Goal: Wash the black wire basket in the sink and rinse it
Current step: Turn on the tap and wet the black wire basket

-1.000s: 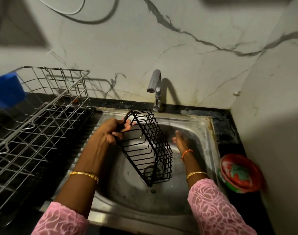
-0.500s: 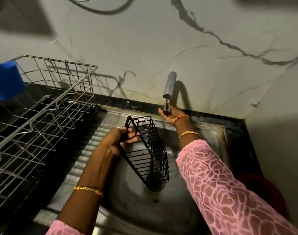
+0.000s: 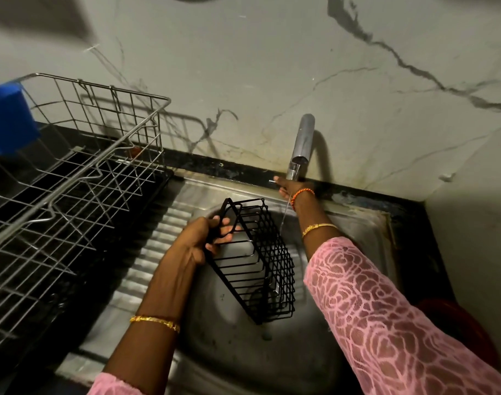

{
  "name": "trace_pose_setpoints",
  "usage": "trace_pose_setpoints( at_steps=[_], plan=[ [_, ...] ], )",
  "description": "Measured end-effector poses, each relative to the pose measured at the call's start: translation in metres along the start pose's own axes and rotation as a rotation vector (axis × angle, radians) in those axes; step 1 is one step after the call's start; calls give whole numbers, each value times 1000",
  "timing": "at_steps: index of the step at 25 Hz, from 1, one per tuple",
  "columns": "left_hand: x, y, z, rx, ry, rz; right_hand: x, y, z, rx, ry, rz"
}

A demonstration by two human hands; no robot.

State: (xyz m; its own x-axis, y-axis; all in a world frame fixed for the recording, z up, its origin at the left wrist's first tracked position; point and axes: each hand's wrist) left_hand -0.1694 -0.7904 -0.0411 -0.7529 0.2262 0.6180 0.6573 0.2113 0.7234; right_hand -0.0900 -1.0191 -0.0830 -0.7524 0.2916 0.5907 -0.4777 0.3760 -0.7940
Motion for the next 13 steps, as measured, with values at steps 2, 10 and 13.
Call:
trace_pose_setpoints(
  at_steps=[2, 10, 13],
  plan=[
    [-2, -2, 3, 9, -10, -3, 2, -7, -4, 100, 115, 59],
    [-21, -25, 22, 169, -92, 58, 89, -11, 7, 104, -145, -41],
    [-29, -35, 19, 196, -163, 77, 115, -27, 7, 60, -304, -99]
  ],
)
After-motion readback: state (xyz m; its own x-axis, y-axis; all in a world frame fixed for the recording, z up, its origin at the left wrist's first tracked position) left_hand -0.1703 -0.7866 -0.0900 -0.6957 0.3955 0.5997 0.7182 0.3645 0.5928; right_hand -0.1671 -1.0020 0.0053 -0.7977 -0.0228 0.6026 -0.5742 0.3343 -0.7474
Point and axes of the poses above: each hand's wrist, its own x-axis away from the middle knuckle, its own z-axis out of the back of the hand, y = z × x, and after that the axes turned 5 degrees about -z, right-handed
